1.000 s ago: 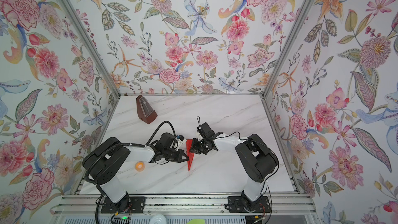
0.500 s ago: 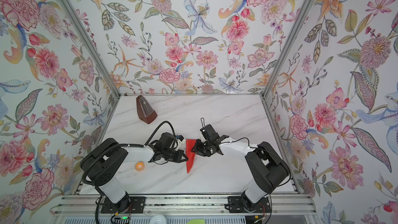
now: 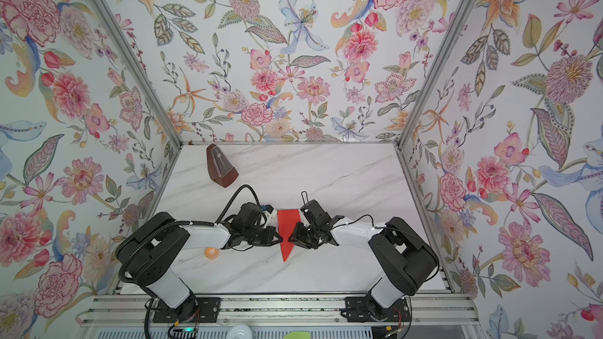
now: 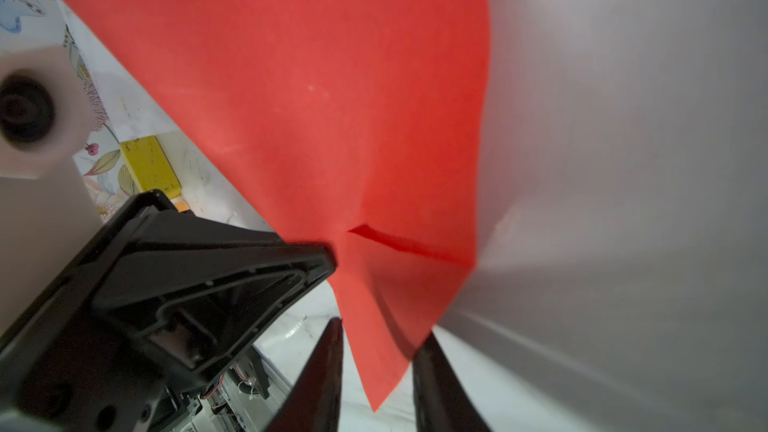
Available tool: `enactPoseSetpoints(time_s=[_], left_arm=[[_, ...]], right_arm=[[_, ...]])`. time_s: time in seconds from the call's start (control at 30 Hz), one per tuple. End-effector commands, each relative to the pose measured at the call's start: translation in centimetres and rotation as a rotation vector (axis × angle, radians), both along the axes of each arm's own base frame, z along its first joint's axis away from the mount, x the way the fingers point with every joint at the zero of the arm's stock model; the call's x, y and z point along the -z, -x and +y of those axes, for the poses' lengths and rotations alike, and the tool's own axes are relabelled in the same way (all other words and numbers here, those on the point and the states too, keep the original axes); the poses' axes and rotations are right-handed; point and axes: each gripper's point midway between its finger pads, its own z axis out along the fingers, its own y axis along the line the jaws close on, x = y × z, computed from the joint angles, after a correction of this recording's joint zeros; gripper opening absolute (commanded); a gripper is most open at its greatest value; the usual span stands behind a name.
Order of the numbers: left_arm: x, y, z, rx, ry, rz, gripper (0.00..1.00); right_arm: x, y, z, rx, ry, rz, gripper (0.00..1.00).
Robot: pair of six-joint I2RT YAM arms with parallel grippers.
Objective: Fold a paper plane with a square sheet of paper (fold left side to right side)
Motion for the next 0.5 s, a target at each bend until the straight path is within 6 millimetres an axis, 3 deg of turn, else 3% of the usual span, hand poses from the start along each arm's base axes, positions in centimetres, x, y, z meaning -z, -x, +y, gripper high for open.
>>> enactPoseSetpoints(time_s=[0.0,0.2,0.47], left_arm=[[-0.2,-0.7,0.8,-0.070,-0.007,-0.009,0.00],[-0.2,-0.8,1.1,-0.097,-0.006,-0.004,0.00],[-0.3,-0.9,1.0,-0.104,-0.004,-0.003,0.00]], right_arm=[[0.4,0.5,0.7,-0.012,-0.007,0.014,0.26],[0.9,1.3,1.3,-0.052,0.008,0.025,0.18],[1.7,1.7,1.0,-0.110,0.162,0.013,0.01]])
